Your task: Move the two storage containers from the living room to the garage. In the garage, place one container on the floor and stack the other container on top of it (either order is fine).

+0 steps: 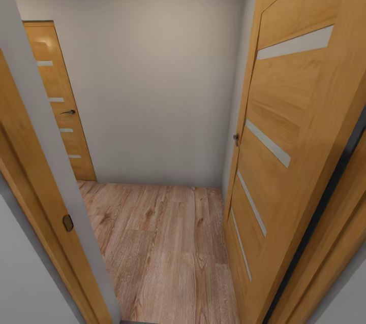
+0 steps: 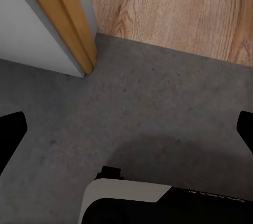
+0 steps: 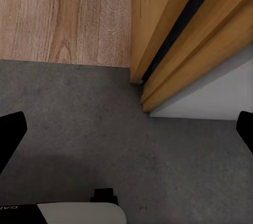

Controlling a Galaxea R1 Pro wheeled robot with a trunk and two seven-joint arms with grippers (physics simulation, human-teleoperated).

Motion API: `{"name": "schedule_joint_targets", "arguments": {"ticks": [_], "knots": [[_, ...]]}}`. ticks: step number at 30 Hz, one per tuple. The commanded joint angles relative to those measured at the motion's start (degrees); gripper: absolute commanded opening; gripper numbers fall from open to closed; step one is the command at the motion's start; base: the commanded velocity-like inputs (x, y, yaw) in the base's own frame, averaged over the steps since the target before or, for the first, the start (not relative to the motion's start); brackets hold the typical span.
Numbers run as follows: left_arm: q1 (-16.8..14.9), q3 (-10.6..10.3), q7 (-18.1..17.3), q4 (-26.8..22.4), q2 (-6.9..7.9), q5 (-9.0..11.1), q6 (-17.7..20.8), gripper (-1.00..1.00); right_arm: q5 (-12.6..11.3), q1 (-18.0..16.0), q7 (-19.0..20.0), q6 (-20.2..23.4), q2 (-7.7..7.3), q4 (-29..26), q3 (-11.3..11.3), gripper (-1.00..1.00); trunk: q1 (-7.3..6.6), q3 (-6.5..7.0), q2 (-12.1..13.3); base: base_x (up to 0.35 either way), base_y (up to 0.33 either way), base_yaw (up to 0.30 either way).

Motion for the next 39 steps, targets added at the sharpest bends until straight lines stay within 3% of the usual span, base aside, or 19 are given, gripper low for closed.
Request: {"name": "schedule_joint_targets", "arguments": {"ticks": [1,18,31,39], "knots": [[-0.1,0.1,0.2,0.2,0.01,-0.1,-0.4,1.00,0.1,-0.1,-0.2,-0.2,0.00,0.1,0.1,1.00,0.03,-0.12,-0.1,0.000,0.000,0.000],[-0.1,0.2,0.2,0.2,0.08,-0.1,-0.4,1.00,0.0,-0.1,-0.2,-0.2,0.00,0.1,0.1,1.00,0.03,-0.12,-0.1,0.009,0.000,0.000],[-0.1,0.2,0.2,0.2,0.08,-0.1,-0.4,1.00,0.0,-0.1,-0.2,-0.2,0.00,0.1,0.1,1.00,0.03,-0.12,-0.1,0.270,0.029,0.000],[-0.1,0.2,0.2,0.2,0.02,-0.1,-0.4,1.00,0.1,-0.1,-0.2,-0.2,0.00,0.1,0.1,1.00,0.03,-0.12,-0.1,0.050,0.000,0.000]]}}
